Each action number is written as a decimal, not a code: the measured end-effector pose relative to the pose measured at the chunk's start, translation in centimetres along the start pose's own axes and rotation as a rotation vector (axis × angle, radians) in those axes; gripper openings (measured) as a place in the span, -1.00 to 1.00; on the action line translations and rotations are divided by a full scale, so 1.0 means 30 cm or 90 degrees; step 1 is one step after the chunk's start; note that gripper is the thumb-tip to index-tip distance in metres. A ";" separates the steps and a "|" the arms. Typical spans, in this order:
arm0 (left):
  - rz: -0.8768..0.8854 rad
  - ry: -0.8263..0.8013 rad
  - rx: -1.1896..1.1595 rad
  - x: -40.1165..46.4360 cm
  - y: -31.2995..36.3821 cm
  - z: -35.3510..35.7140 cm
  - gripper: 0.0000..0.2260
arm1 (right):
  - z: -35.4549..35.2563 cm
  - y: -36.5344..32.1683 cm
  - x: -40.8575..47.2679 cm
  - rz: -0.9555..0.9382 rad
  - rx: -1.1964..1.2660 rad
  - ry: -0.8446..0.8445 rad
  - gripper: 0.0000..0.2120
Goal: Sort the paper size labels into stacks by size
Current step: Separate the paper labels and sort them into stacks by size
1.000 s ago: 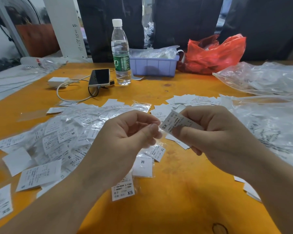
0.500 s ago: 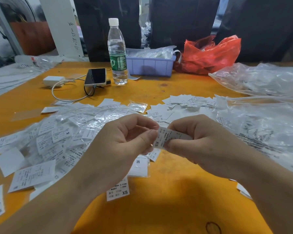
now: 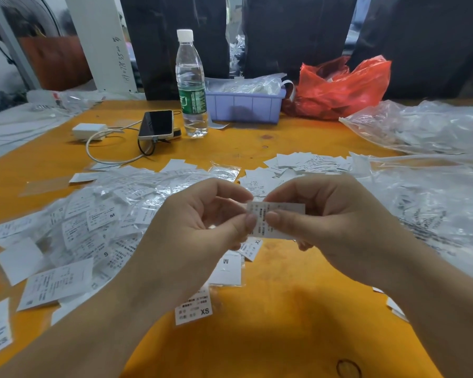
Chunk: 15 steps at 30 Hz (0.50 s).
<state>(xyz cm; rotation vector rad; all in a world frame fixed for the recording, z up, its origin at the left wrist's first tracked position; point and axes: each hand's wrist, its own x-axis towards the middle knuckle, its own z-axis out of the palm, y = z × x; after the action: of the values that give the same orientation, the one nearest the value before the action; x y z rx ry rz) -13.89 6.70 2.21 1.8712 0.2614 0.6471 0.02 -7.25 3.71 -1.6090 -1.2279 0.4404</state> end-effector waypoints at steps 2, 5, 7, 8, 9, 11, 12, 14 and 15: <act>-0.006 -0.005 -0.008 0.000 0.000 -0.001 -0.86 | 0.008 -0.003 -0.006 -0.013 -0.008 -0.029 -0.87; -0.017 -0.005 -0.040 -0.003 0.004 0.001 -0.82 | 0.009 -0.005 -0.006 -0.017 -0.008 -0.046 -0.86; -0.018 -0.017 -0.046 -0.002 0.008 0.003 -0.81 | 0.008 -0.005 -0.006 -0.021 -0.007 -0.046 -0.85; -0.018 -0.023 -0.048 -0.002 0.009 0.004 -0.80 | 0.009 -0.004 -0.008 -0.021 -0.005 -0.041 -0.84; -0.018 -0.026 -0.054 -0.002 0.011 0.004 -0.80 | 0.012 -0.004 -0.010 -0.020 0.004 -0.034 -0.82; -0.020 -0.019 -0.073 -0.001 0.013 0.002 -0.80 | 0.018 -0.005 -0.011 -0.009 0.044 -0.014 -0.74; -0.023 -0.010 -0.083 0.000 0.014 0.000 -0.81 | 0.018 -0.005 -0.010 -0.002 0.065 -0.003 -0.71; -0.033 0.014 -0.104 0.002 0.018 -0.005 -0.81 | 0.014 -0.003 -0.006 0.006 0.088 0.027 -0.70; -0.040 0.026 -0.114 0.005 0.020 -0.008 -0.81 | 0.011 -0.003 -0.004 0.006 0.101 0.046 -0.73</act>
<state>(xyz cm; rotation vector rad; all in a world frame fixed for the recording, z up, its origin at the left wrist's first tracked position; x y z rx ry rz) -13.98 6.73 2.86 1.6740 0.2784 0.6448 -0.33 -7.20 3.62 -1.4839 -1.1046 0.4703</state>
